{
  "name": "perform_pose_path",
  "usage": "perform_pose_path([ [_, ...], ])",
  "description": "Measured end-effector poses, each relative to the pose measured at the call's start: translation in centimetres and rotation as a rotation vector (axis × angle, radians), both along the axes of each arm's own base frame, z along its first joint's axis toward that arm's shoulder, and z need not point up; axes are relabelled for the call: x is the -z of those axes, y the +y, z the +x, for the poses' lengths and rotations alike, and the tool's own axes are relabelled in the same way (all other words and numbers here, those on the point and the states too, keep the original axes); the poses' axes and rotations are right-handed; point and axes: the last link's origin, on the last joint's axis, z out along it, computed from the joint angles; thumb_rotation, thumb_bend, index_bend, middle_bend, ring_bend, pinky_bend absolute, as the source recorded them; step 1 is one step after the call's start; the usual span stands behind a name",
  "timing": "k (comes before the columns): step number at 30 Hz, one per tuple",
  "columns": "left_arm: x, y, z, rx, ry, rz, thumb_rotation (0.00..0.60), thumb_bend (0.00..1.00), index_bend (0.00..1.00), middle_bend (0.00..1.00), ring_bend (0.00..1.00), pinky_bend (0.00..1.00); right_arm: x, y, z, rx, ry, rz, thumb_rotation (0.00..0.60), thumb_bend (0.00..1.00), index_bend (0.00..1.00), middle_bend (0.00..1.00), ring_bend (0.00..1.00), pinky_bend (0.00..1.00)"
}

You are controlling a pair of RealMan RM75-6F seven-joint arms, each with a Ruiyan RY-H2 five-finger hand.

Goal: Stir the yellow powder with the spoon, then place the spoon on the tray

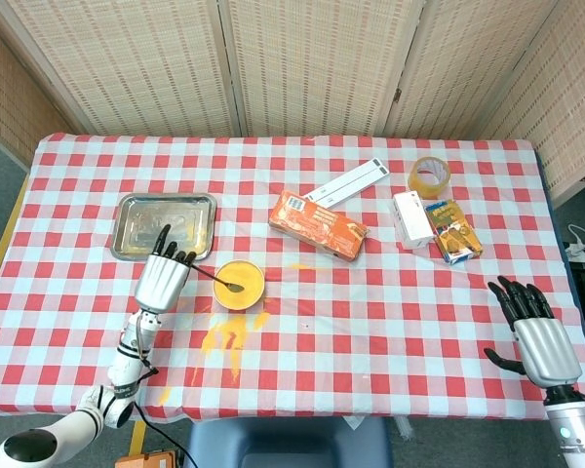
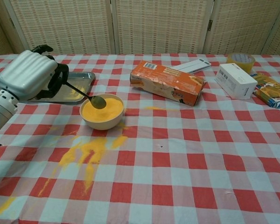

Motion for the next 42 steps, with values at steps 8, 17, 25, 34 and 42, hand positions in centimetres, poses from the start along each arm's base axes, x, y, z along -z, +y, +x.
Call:
perform_pose_path([
  [8, 1.0, -0.5, -0.5, -0.017, 0.081, -0.012, 0.600, 0.61, 0.92, 0.70, 0.41, 0.14, -0.2, 0.1, 0.1, -0.004, -0.004, -0.007, 0.600, 0.10, 0.00, 0.00, 0.00, 0.00],
  [17, 1.4, 0.2, -0.8, 0.007, 0.195, 0.041, 0.600, 0.61, 0.92, 0.71, 0.41, 0.14, -0.4, 0.0, -0.1, 0.001, -0.004, -0.014, 0.600, 0.10, 0.00, 0.00, 0.00, 0.00],
  [25, 1.8, 1.5, -0.6, -0.008, 0.246, 0.065, 0.600, 0.61, 0.92, 0.71, 0.41, 0.14, -0.7, 0.0, -0.1, 0.005, -0.003, -0.027, 0.600, 0.10, 0.00, 0.00, 0.00, 0.00],
  [34, 1.8, 3.3, 0.3, -0.042, 0.240, 0.073, 0.600, 0.61, 0.92, 0.71, 0.41, 0.14, -0.9, -0.2, -0.4, 0.016, -0.002, -0.036, 0.600, 0.10, 0.00, 0.00, 0.00, 0.00],
  [42, 1.3, 3.7, 0.9, -0.044, 0.165, 0.087, 0.600, 0.61, 0.92, 0.71, 0.41, 0.14, -1.0, -0.3, -0.5, 0.023, -0.001, -0.040, 0.600, 0.10, 0.00, 0.00, 0.00, 0.00],
])
